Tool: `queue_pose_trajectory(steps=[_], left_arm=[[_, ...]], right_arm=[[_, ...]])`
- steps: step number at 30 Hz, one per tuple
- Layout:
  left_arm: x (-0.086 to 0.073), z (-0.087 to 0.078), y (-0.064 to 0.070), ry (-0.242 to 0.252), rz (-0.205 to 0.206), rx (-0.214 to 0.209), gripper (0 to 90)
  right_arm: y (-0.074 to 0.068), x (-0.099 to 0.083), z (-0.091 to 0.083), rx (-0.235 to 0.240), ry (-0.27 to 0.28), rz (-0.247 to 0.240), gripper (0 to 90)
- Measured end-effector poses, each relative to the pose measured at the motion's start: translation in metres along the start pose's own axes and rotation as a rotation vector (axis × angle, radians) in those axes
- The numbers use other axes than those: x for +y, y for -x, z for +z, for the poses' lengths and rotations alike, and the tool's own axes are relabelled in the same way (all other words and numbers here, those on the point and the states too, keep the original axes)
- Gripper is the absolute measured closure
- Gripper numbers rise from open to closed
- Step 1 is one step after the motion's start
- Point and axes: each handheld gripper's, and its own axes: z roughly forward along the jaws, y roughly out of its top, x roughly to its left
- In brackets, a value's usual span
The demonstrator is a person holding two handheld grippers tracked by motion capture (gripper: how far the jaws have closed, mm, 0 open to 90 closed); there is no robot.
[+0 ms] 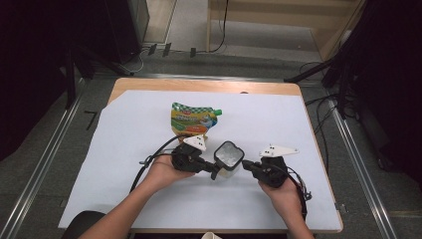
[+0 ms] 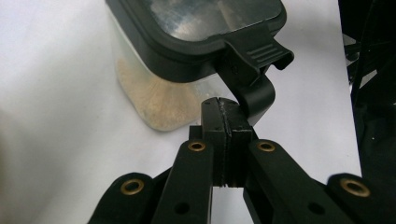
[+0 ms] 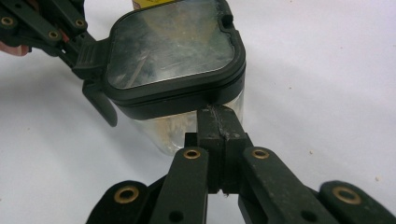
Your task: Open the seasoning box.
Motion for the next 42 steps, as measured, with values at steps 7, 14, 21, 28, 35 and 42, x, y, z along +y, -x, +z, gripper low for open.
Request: queue_pose_trajectory(steps=[7, 14, 21, 28, 35, 42], left_arm=[[0.001, 0.005, 0.003, -0.003, 0.002, -0.022, 90.0], [0.003, 0.01, 0.01, 0.004, 0.011, -0.036, 90.0], [0.004, 0.014, 0.013, 0.01, 0.012, -0.04, 90.0], [0.005, 0.021, 0.02, 0.03, 0.0, -0.046, 90.0], [0.008, 0.025, 0.023, 0.043, -0.006, -0.067, 90.0], [0.007, 0.013, 0.019, 0.018, -0.011, -0.069, 89.0]], right_arm=[[0.002, 0.0, 0.004, -0.005, -0.006, 0.002, 90.0], [0.004, 0.001, 0.006, -0.006, -0.001, 0.014, 90.0], [0.004, 0.001, 0.009, -0.019, 0.009, 0.005, 90.0], [0.006, 0.003, 0.013, -0.028, 0.017, 0.033, 90.0], [0.007, 0.006, 0.018, -0.046, 0.024, 0.033, 90.0], [0.004, 0.005, 0.01, -0.052, 0.03, 0.027, 90.0]])
